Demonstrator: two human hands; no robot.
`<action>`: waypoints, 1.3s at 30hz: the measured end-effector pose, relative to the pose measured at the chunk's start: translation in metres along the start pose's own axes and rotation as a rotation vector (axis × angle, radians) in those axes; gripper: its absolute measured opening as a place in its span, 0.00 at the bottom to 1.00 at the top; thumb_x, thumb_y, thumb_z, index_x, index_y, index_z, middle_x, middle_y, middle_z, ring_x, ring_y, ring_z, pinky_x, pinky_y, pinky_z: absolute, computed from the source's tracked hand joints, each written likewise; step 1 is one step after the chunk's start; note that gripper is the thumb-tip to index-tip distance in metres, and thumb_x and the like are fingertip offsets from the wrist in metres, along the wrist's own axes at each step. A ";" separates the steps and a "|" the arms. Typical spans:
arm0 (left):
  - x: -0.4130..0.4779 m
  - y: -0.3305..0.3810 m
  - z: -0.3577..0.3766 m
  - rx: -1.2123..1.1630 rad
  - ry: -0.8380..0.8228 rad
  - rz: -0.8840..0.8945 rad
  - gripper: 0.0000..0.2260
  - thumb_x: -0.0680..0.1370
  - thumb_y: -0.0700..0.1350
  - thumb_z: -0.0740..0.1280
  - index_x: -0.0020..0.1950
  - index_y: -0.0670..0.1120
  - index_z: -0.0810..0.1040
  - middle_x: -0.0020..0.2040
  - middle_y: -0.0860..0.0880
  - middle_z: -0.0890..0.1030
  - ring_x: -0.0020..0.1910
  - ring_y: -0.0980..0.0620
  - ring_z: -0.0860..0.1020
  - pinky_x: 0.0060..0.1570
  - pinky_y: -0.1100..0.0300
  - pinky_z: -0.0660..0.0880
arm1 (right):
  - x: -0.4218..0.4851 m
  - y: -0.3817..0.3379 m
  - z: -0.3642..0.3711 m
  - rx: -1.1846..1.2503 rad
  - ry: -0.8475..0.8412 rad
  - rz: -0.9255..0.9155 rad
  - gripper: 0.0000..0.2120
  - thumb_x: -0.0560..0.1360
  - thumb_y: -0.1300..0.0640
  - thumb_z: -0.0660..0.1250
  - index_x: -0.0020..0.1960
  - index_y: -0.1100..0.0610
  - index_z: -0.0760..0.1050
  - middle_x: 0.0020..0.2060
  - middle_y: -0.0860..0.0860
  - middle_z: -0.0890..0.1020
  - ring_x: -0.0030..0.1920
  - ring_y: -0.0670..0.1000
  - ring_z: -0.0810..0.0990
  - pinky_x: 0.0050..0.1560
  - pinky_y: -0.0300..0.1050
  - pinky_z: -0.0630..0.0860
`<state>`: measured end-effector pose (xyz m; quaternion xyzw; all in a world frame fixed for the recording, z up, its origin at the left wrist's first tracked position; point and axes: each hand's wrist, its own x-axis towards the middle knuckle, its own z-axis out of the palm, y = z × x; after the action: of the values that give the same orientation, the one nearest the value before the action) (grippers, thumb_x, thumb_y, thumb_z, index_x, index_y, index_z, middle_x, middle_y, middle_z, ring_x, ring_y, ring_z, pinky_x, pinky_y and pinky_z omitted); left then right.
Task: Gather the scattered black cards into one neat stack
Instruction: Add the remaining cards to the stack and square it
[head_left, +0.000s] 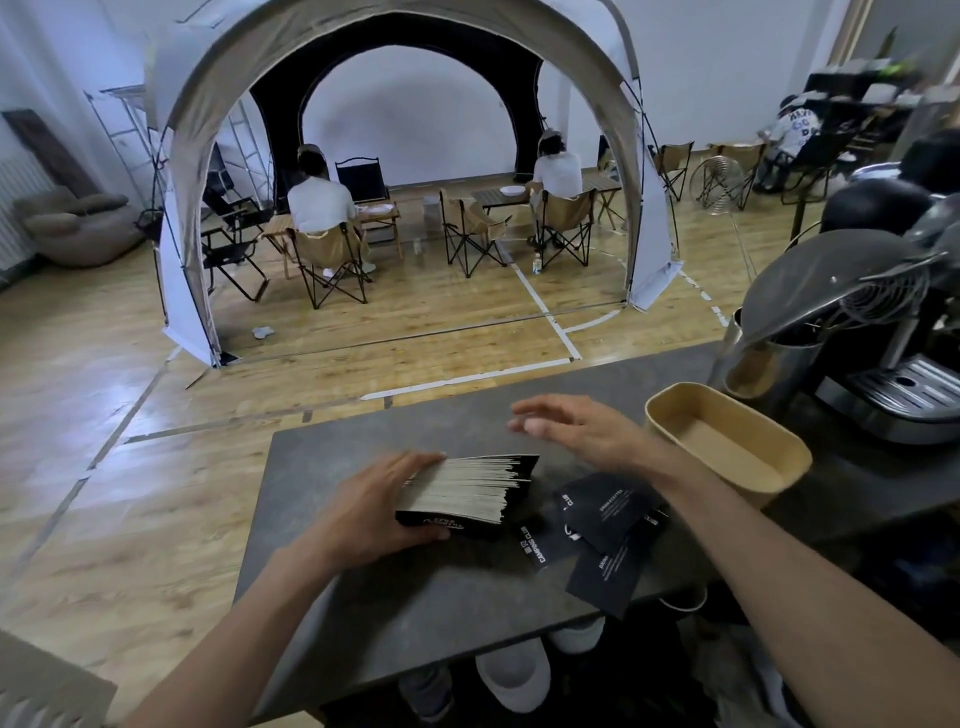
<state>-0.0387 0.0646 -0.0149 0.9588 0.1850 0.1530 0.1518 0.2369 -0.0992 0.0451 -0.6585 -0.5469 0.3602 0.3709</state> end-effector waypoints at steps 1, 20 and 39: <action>0.001 -0.001 0.000 0.010 0.008 0.002 0.39 0.68 0.70 0.75 0.75 0.59 0.68 0.66 0.59 0.76 0.63 0.59 0.74 0.65 0.53 0.75 | -0.012 0.009 -0.005 -0.119 0.042 -0.004 0.18 0.82 0.55 0.66 0.71 0.56 0.74 0.66 0.49 0.81 0.67 0.44 0.77 0.66 0.29 0.71; -0.038 -0.018 -0.015 -0.012 0.190 -0.098 0.34 0.67 0.70 0.72 0.67 0.52 0.77 0.58 0.55 0.80 0.56 0.56 0.78 0.53 0.64 0.72 | 0.060 0.064 0.050 -0.831 0.270 0.194 0.29 0.83 0.36 0.44 0.79 0.46 0.62 0.81 0.49 0.59 0.82 0.52 0.51 0.79 0.65 0.45; -0.028 0.026 -0.003 -0.081 0.099 0.000 0.34 0.68 0.70 0.76 0.69 0.57 0.75 0.60 0.62 0.78 0.58 0.61 0.78 0.58 0.58 0.77 | 0.048 0.044 -0.026 -0.751 0.086 0.111 0.36 0.72 0.46 0.76 0.77 0.46 0.68 0.68 0.49 0.78 0.68 0.53 0.75 0.69 0.48 0.71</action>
<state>-0.0566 0.0308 -0.0102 0.9430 0.1861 0.2078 0.1813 0.2863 -0.0593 0.0151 -0.7918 -0.5880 0.1262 0.1063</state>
